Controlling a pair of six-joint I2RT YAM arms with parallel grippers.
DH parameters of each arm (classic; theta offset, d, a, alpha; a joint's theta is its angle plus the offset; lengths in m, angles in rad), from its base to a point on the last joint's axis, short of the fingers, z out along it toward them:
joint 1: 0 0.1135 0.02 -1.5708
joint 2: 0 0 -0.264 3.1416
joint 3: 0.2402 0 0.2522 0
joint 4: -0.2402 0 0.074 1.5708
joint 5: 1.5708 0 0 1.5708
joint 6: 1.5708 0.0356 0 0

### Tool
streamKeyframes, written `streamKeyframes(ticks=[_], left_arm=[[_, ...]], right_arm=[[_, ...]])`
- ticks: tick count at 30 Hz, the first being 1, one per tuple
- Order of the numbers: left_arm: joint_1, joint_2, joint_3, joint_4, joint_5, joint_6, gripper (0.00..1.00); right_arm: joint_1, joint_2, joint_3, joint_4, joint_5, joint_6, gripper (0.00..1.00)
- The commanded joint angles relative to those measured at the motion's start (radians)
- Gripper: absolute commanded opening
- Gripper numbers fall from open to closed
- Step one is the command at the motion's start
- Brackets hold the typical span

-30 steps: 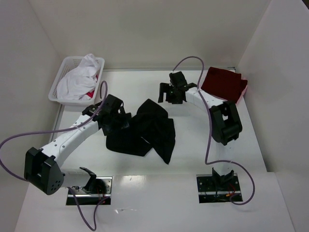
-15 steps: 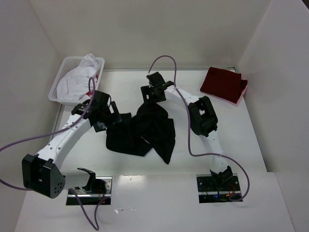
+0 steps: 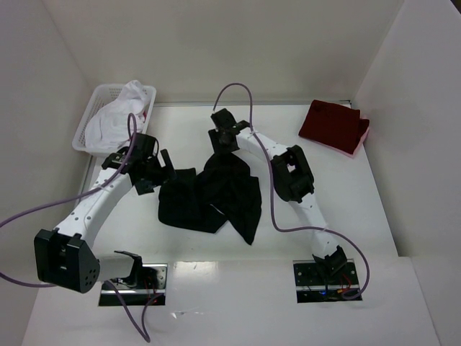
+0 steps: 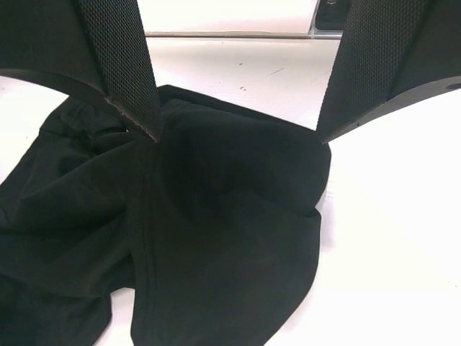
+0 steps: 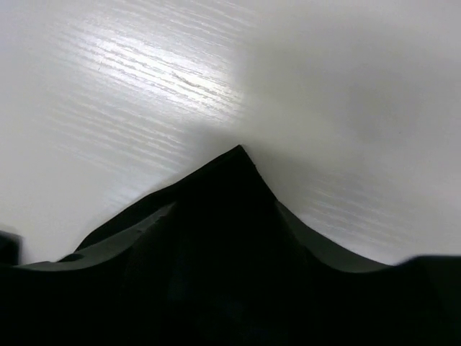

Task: Fold and stack the t-shirts
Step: Flatten out the tshirt

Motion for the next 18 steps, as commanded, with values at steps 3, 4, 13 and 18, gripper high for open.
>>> streamKeyframes(ticks=[3,4,13,18], left_arm=[[0.021,0.023,0.037,0.019,0.037,0.045,0.96],[0.021,0.032,0.037,0.019,0.048,0.055,0.96],[0.021,0.172,0.126,0.139,0.178,0.155,0.97],[0.01,0.331,0.233,0.157,0.18,0.226,0.96]], right_arm=[[0.008,0.053,0.074,-0.05,0.056,-0.004,0.31],[0.008,0.055,0.074,-0.05,0.066,0.006,0.2],[0.008,-0.063,-0.027,0.036,0.138,0.054,0.0],[-0.025,-0.218,-0.135,0.105,0.06,0.107,0.0]])
